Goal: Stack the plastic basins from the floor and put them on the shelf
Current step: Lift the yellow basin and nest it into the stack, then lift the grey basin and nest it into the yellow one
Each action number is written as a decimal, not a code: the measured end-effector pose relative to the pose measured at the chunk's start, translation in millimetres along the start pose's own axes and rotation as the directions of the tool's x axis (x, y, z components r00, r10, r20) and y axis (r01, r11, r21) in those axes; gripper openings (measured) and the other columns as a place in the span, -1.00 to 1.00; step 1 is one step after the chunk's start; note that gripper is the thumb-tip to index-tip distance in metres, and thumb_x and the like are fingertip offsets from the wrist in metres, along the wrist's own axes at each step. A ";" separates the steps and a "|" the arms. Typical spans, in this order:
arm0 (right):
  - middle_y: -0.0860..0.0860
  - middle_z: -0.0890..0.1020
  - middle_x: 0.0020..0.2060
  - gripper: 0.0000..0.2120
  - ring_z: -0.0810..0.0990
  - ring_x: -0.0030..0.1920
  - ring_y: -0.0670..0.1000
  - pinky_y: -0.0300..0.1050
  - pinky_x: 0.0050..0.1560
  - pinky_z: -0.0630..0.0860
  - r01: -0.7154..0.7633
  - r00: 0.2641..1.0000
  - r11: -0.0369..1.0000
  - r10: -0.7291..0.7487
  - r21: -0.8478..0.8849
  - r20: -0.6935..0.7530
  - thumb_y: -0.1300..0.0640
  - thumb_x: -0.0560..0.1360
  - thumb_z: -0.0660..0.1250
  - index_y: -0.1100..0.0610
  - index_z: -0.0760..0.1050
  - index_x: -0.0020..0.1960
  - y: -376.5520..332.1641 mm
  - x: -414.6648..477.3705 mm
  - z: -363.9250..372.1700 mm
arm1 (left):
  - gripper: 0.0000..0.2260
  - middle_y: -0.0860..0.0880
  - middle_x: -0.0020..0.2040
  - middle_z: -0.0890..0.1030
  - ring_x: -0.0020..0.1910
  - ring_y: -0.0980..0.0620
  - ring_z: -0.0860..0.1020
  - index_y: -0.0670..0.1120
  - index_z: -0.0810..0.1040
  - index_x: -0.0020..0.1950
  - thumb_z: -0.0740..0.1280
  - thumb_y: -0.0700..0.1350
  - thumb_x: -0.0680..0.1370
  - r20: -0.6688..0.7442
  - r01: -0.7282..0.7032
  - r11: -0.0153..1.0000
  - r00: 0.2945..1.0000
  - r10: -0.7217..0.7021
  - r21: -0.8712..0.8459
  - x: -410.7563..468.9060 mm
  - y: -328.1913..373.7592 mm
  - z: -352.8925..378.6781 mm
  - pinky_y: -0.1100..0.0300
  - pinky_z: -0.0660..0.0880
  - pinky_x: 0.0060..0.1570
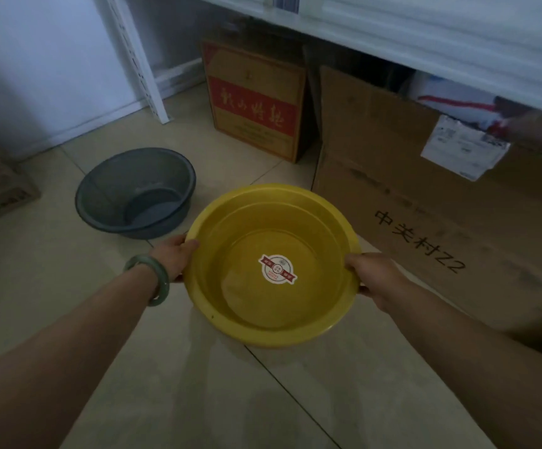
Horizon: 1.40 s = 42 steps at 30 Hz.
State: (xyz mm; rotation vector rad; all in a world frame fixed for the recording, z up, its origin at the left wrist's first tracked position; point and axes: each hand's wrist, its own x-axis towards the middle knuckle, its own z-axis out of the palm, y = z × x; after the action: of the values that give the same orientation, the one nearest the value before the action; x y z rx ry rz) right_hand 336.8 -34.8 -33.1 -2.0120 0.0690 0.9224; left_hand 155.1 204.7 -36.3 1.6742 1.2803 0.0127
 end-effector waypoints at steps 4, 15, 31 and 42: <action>0.14 0.53 0.04 -0.68 0.53 0.07 0.21 0.18 0.15 0.51 0.000 1.000 0.998 -0.001 -0.066 -0.010 0.20 0.48 0.23 0.16 0.43 0.23 -5.5 4.3 6.3 | -0.63 -0.11 0.06 0.54 -0.02 -0.10 0.53 -0.02 0.37 0.34 0.13 0.06 0.57 0.071 0.090 0.986 0.994 -0.080 -0.138 7.7 -3.2 -0.2 0.10 0.48 -0.16; 0.06 0.47 0.31 -0.47 0.42 0.32 0.11 0.03 0.27 0.40 0.422 0.822 0.813 -0.530 -0.401 -0.209 -0.03 0.45 0.30 0.01 0.35 0.40 -56.3 2.8 40.9 | -0.58 -0.11 -0.03 0.58 -0.07 -0.07 0.57 -0.09 0.47 0.21 0.22 0.17 0.50 0.095 0.192 0.911 0.981 -0.169 -0.365 24.3 -20.4 -30.7 0.03 0.51 0.01; 0.13 0.45 0.22 -0.56 0.47 0.20 0.10 -0.02 0.23 0.48 0.280 0.859 0.884 -0.405 0.375 0.313 0.23 0.55 0.26 0.13 0.33 0.41 -169.5 9.4 231.6 | -0.56 -0.18 0.28 0.50 0.15 -0.12 0.53 -0.16 0.39 0.35 0.26 0.02 0.53 -0.139 0.141 0.828 0.957 -0.254 -0.543 65.8 -50.5 -161.9 0.05 0.49 0.11; 0.19 0.29 0.47 -0.45 0.28 0.44 0.20 0.04 0.32 0.33 0.138 0.927 0.957 -0.215 0.254 0.307 0.21 0.59 0.20 0.15 0.12 0.53 -173.4 54.9 280.9 | -0.43 -0.23 0.32 0.44 0.23 -0.19 0.47 -0.15 0.19 0.48 0.30 -0.07 0.52 -0.344 0.095 0.892 0.900 -0.267 -0.441 126.2 -63.4 -175.2 -0.05 0.44 0.24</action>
State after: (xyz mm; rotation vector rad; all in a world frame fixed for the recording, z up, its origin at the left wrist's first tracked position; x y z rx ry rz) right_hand 278.9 294.8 -35.8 -1.5998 -0.1849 1.0720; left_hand 72.3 413.1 -55.2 1.2062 1.6059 0.5042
